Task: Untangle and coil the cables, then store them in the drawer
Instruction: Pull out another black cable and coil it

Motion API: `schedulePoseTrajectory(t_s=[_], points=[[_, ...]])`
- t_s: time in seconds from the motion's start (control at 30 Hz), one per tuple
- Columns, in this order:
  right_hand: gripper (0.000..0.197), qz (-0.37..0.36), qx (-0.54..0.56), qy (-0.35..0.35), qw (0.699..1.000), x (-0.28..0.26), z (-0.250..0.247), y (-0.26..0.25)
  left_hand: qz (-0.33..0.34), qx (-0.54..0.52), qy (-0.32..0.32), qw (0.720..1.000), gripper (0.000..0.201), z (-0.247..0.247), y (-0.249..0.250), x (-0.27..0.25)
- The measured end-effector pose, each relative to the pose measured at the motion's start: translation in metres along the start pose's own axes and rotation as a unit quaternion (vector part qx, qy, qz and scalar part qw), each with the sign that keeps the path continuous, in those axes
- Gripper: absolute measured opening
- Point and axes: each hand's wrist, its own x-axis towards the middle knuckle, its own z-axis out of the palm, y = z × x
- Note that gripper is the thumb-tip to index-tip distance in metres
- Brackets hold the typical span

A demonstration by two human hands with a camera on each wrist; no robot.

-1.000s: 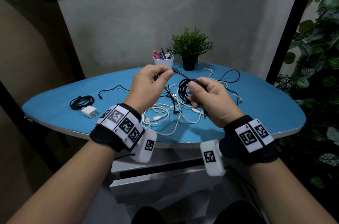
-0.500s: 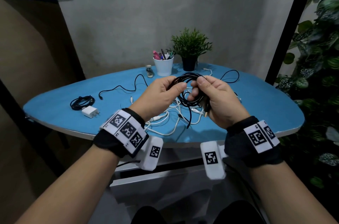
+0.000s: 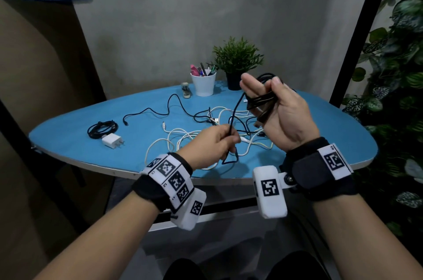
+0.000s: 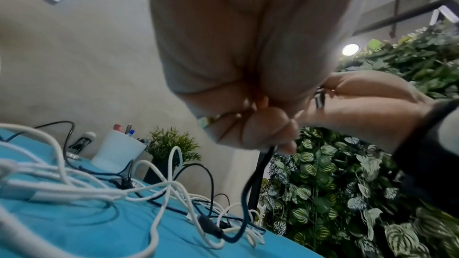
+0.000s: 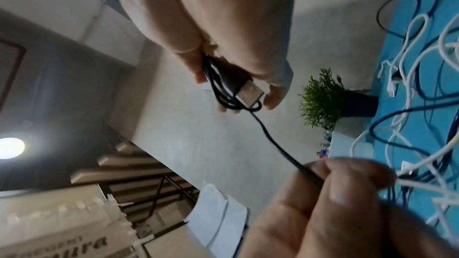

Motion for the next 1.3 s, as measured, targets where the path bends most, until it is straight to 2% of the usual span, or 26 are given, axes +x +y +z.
schedulePoseTrajectory(t_s=[0.1, 0.17, 0.23, 0.3, 0.37, 0.4, 0.47, 0.53, 0.67, 0.73, 0.8, 0.87, 0.9, 0.97, 1.07, 1.2, 1.3], points=[[0.018, -0.026, -0.133, 0.047, 0.99, 0.005, -0.011, 0.005, 0.018, 0.11, -0.06, 0.992, 0.011, -0.001, 0.003, -0.006], [0.018, -0.048, -0.276, 0.071, 0.957, 0.007, -0.02, 0.009, 0.021, 0.151, -0.084, 0.985, 0.013, -0.005, 0.006, -0.011], [0.017, -0.08, -0.388, 0.079, 0.915, 0.005, -0.026, 0.013, 0.03, 0.143, -0.082, 0.986, 0.014, -0.011, 0.01, -0.015], [0.022, -0.09, -0.514, 0.07, 0.85, 0.005, -0.032, 0.017, 0.044, 0.103, -0.058, 0.992, 0.016, -0.02, 0.015, -0.017], [0.025, -0.071, -0.607, 0.055, 0.789, 0.004, -0.034, 0.018, 0.067, 0.064, -0.006, 0.996, 0.017, -0.029, 0.019, -0.016], [0.024, -0.062, -0.63, 0.042, 0.773, 0.002, -0.033, 0.017, 0.078, 0.053, 0.031, 0.995, 0.017, -0.034, 0.02, -0.014], [0.021, -0.046, -0.648, 0.017, 0.76, -0.002, -0.029, 0.014, 0.092, 0.041, 0.11, 0.989, 0.019, -0.043, 0.02, -0.01], [0.02, -0.031, -0.634, -0.014, 0.772, -0.004, -0.024, 0.011, 0.096, 0.01, 0.172, 0.98, 0.021, -0.052, 0.019, -0.005], [0.026, 0.007, -0.52, -0.059, 0.852, -0.009, -0.015, 0.008, 0.079, -0.03, 0.232, 0.969, 0.022, -0.057, 0.017, 0.002], [0.019, 0.009, -0.452, -0.074, 0.889, -0.013, -0.01, 0.008, 0.056, -0.077, 0.214, 0.972, 0.02, -0.053, 0.016, 0.002], [0.007, 0.017, -0.364, -0.067, 0.929, -0.014, -0.008, 0.01, 0.038, -0.132, 0.164, 0.977, 0.015, -0.044, 0.016, -0.001], [0.007, 0.031, -0.293, -0.054, 0.954, -0.013, -0.007, 0.012, 0.032, -0.158, 0.108, 0.981, 0.026, -0.033, 0.016, -0.005], [0.008, 0.035, -0.274, -0.048, 0.96, -0.012, -0.007, 0.013, 0.036, -0.163, 0.083, 0.982, 0.031, -0.027, 0.015, -0.007], [0.011, 0.038, -0.258, -0.043, 0.965, -0.013, -0.007, 0.015, 0.046, -0.167, 0.06, 0.983, 0.027, -0.019, 0.015, -0.009], [0.014, 0.041, -0.257, -0.047, 0.964, -0.015, -0.008, 0.02, 0.052, -0.192, 0.065, 0.978, 0.014, -0.013, 0.016, -0.012], [0.019, 0.028, -0.317, -0.063, 0.946, -0.02, -0.01, 0.019, 0.047, -0.195, 0.056, 0.978, 0.016, -0.01, 0.013, -0.017], [0.024, 0.044, -0.322, -0.094, 0.941, -0.025, -0.015, 0.016, 0.061, -0.197, 0.075, 0.976, 0.016, -0.008, 0.011, -0.021]])
